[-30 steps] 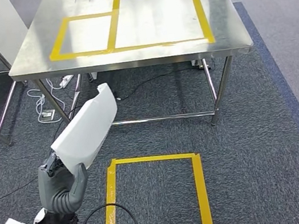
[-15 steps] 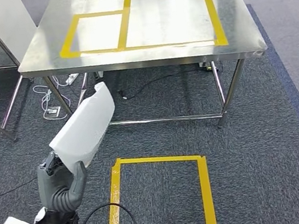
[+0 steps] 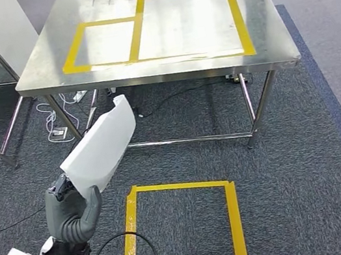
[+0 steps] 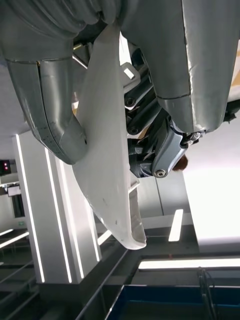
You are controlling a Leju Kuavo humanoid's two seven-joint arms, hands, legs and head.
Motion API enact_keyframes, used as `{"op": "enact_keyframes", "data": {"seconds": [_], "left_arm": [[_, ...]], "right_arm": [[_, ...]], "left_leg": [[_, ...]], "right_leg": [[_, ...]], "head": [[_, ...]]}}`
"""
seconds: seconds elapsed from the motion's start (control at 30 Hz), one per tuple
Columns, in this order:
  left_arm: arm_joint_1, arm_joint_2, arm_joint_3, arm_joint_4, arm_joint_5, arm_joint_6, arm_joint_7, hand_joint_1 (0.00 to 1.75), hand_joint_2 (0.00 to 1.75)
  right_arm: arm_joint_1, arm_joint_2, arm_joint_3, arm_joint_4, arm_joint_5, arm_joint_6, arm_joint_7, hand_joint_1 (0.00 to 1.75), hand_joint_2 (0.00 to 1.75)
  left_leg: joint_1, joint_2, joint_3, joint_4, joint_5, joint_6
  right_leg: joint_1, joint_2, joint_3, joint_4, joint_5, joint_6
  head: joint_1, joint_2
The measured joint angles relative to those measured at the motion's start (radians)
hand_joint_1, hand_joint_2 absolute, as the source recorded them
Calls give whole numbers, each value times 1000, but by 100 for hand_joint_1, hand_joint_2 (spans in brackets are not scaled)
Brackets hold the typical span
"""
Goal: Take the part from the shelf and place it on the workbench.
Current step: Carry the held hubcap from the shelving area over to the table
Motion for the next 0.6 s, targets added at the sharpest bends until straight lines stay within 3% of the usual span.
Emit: {"op": "enact_keyframes", "data": {"seconds": [0.1, 0.17, 0.2, 0.27, 0.3, 0.33, 0.37, 0.4, 0.47, 0.53, 0.6], "left_arm": [[1, 0, 0, 0, 0, 0, 0, 175, 175], [0, 0, 1, 0, 0, 0, 0, 175, 175], [0, 0, 0, -1, 0, 0, 0, 175, 175], [0, -1, 0, -1, 0, 0, 0, 175, 175], [0, -1, 0, -1, 0, 0, 0, 175, 175], [1, -1, 0, -1, 0, 0, 0, 175, 175], [1, -1, 0, -1, 0, 0, 0, 175, 175], [1, -1, 0, -1, 0, 0, 0, 175, 175], [0, -1, 0, 0, 0, 0, 0, 175, 175], [0, -1, 0, 0, 0, 0, 0, 175, 175], [-1, -1, 0, 0, 0, 0, 0, 175, 175]], "right_arm": [[0, 0, 0, 0, 0, 1, 0, 0, 175], [-1, 0, 0, 0, 0, 1, 0, 0, 175], [-2, 0, 0, 0, 0, 1, 0, 0, 175], [-4, 0, 0, 0, -1, 2, -3, 0, 175], [-6, 0, 0, 0, -2, 3, -5, 0, 175], [-9, 0, 0, 0, -3, 4, -6, 0, 175], [-11, 0, 0, 0, -3, 4, -6, 0, 175], [-10, 0, 0, 0, -2, 4, -5, 0, 175], [-6, 0, 0, 0, -1, 4, -3, 0, 175], [-3, -1, 0, 0, -1, 4, -2, 0, 175], [-2, -1, -1, 0, -1, 4, -2, 0, 175]], "left_leg": [[-4, -1, 10, -28, -12, 17], [-1, -1, 18, -37, -13, 29], [0, -1, 24, -41, -15, 35], [-2, 1, 29, -42, -22, 44], [-3, 1, 33, -42, -26, 47], [-5, 1, 38, -42, -31, 49], [-6, 0, 47, -42, -37, 49], [-6, -2, 57, -42, -45, 48], [-8, -6, 75, -41, -59, 43], [-10, -8, 78, -40, -67, 35], [-10, -7, 79, -43, -70, 25]], "right_leg": [[0, -3, 0, -6, -7, 19], [-1, -3, -13, 18, -24, 29], [-1, -2, -37, 61, -43, 33], [-1, -2, -114, 195, -89, 35], [-1, -2, -153, 254, -101, 35], [0, -2, -177, 282, -94, 35], [0, -2, -182, 272, -66, 34], [0, -2, -168, 224, -22, 31], [3, -2, -117, 101, 52, 24], [7, 0, -81, 32, 59, 15], [8, 3, -69, 13, 44, 7]], "head": [[3, 0], [7, 0], [10, 0], [14, 0], [15, 0], [15, 0], [15, 0], [16, 0], [15, 0], [13, 0], [13, 0]]}}
